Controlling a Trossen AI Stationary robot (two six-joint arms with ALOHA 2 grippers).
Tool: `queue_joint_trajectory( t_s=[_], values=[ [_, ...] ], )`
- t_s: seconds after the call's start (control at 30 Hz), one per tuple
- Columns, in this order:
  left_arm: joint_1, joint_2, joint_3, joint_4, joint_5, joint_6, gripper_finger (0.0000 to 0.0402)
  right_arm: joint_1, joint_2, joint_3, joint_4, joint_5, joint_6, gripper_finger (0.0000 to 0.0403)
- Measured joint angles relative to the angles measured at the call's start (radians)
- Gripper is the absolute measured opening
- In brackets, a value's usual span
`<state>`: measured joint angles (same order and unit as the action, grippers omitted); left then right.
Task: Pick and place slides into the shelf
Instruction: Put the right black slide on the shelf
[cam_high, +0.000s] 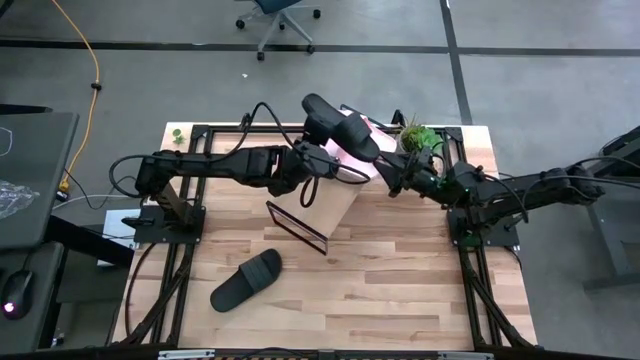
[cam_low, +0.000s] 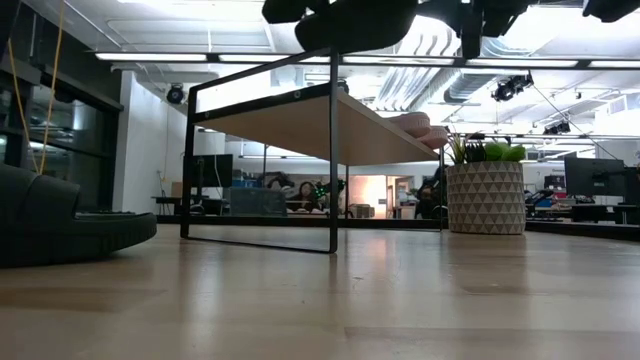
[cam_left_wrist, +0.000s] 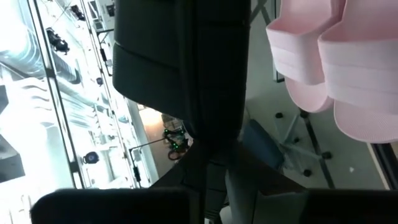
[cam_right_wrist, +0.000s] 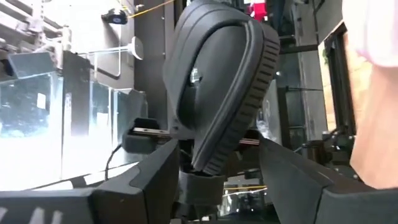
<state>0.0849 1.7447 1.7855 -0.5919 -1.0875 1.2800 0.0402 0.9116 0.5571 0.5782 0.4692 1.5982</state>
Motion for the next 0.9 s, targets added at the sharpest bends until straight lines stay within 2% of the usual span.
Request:
queue_joint_trajectory(
  t_s=[0.57, 0.9],
  values=[
    [0.000, 0.000, 0.000, 0.000, 0.022, 0.007, 0.0023, -0.001, 0.105, 0.000, 0.133, 0.024, 0.035, 0.0208],
    [0.000, 0.000, 0.000, 0.000, 0.021, 0.006, 0.0024, -0.001, 0.116, 0.000, 0.190, 0.051, -0.007, 0.0142]
  ],
)
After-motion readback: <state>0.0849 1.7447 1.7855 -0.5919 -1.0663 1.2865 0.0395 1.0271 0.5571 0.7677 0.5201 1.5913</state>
